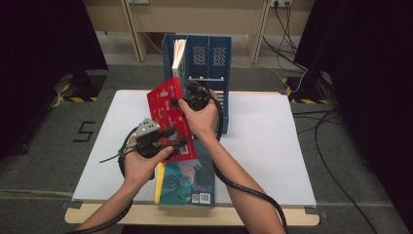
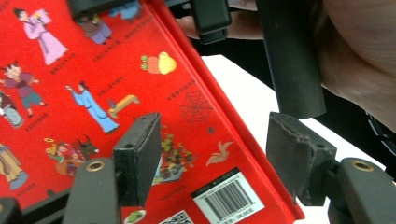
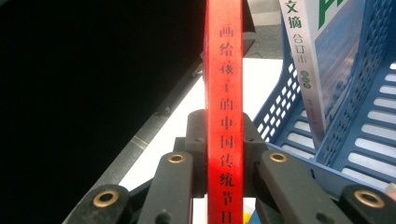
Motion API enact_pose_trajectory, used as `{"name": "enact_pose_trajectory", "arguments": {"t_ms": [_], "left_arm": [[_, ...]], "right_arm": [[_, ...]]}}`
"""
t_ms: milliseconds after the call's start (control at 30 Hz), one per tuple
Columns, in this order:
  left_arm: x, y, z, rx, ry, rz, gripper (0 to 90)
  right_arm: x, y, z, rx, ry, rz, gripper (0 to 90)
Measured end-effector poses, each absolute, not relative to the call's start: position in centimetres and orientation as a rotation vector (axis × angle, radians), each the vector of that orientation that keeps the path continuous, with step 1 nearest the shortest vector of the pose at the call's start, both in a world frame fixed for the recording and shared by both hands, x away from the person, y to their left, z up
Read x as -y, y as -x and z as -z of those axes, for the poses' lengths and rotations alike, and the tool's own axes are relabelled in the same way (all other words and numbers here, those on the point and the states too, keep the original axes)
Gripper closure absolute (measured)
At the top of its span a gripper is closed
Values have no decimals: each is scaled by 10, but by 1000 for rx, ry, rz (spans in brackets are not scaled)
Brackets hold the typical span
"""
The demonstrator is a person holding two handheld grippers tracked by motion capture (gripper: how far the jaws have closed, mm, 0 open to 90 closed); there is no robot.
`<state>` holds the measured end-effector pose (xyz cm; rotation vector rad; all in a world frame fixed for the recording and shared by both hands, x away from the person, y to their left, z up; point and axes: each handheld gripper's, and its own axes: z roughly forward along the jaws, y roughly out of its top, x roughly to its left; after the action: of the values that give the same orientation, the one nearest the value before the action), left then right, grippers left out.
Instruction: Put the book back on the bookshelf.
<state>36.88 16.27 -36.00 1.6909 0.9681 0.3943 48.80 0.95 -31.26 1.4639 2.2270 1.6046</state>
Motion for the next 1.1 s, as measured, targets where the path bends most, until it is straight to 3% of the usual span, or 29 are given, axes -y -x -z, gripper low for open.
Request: {"name": "enact_pose_trajectory", "arguments": {"t_ms": [1100], "left_arm": [[-165, -384, 396, -1019, -1820, -585, 366]], "right_arm": [[-11, -463, 301, -2214, -1299, -1530, 791]]}}
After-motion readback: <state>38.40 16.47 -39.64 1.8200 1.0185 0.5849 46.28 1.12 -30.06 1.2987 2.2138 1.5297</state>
